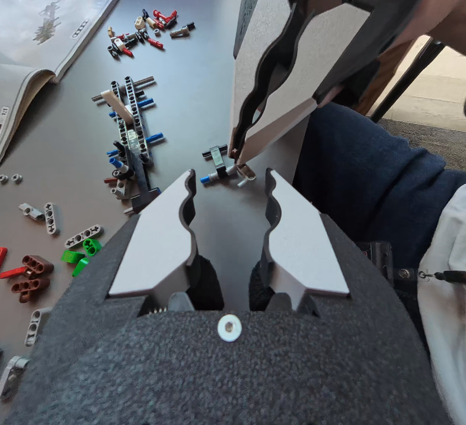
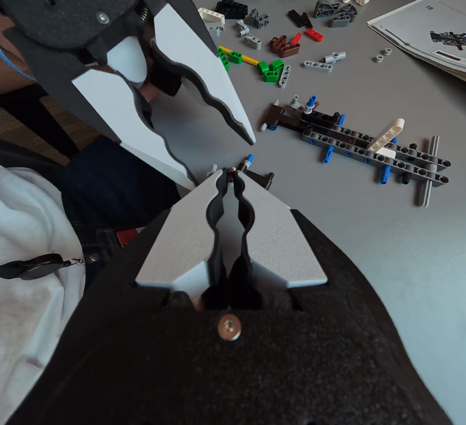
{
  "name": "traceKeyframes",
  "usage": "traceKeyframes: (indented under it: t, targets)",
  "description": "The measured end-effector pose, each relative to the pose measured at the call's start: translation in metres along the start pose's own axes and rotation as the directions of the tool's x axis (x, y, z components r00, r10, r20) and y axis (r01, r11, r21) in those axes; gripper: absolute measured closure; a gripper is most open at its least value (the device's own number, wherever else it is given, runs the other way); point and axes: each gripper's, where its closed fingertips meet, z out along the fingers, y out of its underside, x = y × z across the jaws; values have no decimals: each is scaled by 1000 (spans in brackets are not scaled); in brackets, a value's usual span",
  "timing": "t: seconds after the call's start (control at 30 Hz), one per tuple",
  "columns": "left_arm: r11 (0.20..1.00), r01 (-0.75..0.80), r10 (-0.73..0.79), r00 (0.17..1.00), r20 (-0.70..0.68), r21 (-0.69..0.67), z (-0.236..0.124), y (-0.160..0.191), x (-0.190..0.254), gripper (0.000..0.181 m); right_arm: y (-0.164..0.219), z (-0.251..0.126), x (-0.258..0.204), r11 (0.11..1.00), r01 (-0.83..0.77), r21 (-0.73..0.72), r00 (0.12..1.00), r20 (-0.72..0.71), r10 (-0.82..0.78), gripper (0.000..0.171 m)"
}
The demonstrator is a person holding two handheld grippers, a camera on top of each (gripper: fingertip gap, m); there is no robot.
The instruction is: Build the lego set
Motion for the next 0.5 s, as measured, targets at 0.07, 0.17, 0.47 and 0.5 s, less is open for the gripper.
traceKeyframes:
  t: [0.07,0.17,0.47,0.5]
  targets:
    - [999,16,-16,1000,16,-38,6,3,-2,127,-2,-2,1,1000,-17,14,1000,10,17,171]
    - [998,32,-30,999,39,-44,12,0,-3,130,-3,-4,4,998,-50,23,999,2,50,171]
    - [998,40,-33,991,131,-53,18,0,-3,144,2,-6,8,983,-179,37,981,-67,181,171]
    - [998,41,-35,992,125,-50,18,-1,-2,144,3,-5,6,984,-172,35,983,-63,174,171]
